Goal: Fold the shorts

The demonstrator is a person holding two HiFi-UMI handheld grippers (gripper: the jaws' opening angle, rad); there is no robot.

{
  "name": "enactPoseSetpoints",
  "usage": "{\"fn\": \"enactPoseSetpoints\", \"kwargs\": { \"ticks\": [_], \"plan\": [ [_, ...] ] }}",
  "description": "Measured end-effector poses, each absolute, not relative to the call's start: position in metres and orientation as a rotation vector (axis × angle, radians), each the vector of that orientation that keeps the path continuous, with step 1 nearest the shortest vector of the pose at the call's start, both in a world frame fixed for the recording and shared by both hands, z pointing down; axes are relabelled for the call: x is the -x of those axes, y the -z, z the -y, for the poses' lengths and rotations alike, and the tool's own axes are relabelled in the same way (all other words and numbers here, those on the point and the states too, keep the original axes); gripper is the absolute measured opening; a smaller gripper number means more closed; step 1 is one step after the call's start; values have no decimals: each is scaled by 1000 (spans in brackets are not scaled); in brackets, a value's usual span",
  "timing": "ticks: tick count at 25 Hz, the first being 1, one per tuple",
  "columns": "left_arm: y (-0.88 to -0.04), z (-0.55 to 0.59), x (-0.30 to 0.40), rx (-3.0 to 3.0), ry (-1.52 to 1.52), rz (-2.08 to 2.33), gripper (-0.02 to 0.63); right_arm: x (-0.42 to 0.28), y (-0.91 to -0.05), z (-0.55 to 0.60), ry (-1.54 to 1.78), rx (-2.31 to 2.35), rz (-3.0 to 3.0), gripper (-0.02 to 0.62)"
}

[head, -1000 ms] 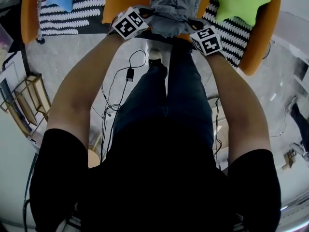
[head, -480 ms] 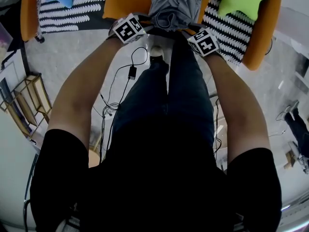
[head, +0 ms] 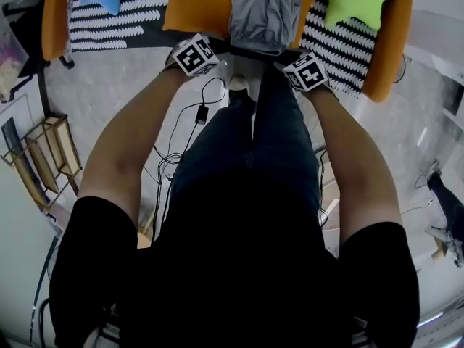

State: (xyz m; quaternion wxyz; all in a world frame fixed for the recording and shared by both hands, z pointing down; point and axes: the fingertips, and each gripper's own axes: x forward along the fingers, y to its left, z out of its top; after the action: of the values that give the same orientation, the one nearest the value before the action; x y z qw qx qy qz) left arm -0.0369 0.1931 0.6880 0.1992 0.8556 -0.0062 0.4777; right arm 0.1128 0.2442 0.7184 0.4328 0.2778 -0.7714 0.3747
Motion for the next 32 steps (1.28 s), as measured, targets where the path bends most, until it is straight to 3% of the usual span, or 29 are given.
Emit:
{"fn": "enactPoseSetpoints", "kwargs": {
  "ticks": [8,32],
  "plan": [
    [-626,-190,37,-2439,-1274,94,138,-123,-664,-247,-948,-797,1932,213],
    [-328,-146,13,-2734,-712,555,54,-166,-354,-199,-714,-1372,2182,134]
  ]
}}
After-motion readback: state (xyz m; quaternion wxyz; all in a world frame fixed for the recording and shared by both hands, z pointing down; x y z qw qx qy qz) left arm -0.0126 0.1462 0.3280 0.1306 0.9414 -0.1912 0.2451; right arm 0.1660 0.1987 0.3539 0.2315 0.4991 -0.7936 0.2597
